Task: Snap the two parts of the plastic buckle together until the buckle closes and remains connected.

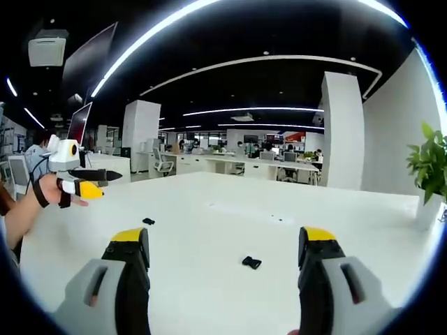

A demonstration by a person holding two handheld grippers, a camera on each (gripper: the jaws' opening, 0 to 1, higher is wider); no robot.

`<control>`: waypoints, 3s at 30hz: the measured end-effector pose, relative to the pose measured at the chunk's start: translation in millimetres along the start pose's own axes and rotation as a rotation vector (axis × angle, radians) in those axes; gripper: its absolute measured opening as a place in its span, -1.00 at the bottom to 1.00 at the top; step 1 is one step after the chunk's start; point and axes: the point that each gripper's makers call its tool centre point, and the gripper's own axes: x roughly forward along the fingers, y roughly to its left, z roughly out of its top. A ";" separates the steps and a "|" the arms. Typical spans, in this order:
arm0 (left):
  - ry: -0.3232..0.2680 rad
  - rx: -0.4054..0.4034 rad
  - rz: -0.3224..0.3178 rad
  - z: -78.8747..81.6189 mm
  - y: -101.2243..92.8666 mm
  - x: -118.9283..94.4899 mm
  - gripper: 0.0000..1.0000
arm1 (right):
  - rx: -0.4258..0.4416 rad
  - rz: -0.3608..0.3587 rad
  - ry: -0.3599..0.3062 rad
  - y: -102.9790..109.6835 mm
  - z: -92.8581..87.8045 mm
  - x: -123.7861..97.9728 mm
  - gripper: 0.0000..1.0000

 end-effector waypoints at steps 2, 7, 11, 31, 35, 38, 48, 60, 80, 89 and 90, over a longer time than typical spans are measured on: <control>0.004 -0.007 -0.001 -1.3 0.9 0.8 0.99 | -0.001 0.001 0.003 -1.5 0.4 1.4 0.79; 0.008 -0.010 -0.002 -2.7 1.4 2.8 0.99 | 0.007 0.002 -0.002 -5.5 2.7 4.8 0.79; 0.002 -0.016 -0.002 -1.2 2.1 3.6 0.99 | 0.006 -0.003 -0.004 -7.9 4.3 5.6 0.79; 0.028 -0.007 -0.004 -3.0 5.2 16.2 0.99 | 0.007 -0.014 0.011 -13.9 4.6 18.3 0.78; 0.034 -0.006 -0.004 -3.3 5.6 17.4 0.99 | 0.008 -0.017 0.017 -14.3 3.1 21.5 0.78; 0.021 -0.017 -0.003 0.8 5.7 17.9 0.99 | 0.008 -0.014 0.015 -14.1 4.7 22.8 0.78; 0.021 -0.014 -0.009 3.4 6.3 24.8 0.99 | 0.014 -0.010 0.015 -16.5 7.5 29.9 0.76; 0.028 -0.015 -0.013 5.4 5.0 31.3 0.99 | 0.015 -0.018 0.013 -24.6 10.2 35.2 0.76; 0.036 -0.027 -0.018 3.2 4.7 41.1 0.98 | 0.001 -0.004 0.012 -24.4 20.0 48.4 0.76; 0.029 -0.033 -0.030 7.3 1.4 45.2 0.98 | 0.004 -0.001 0.000 -25.6 23.1 50.3 0.76; 0.025 -0.032 -0.033 8.0 0.4 45.5 0.98 | 0.004 -0.002 0.004 -26.2 21.6 50.6 0.75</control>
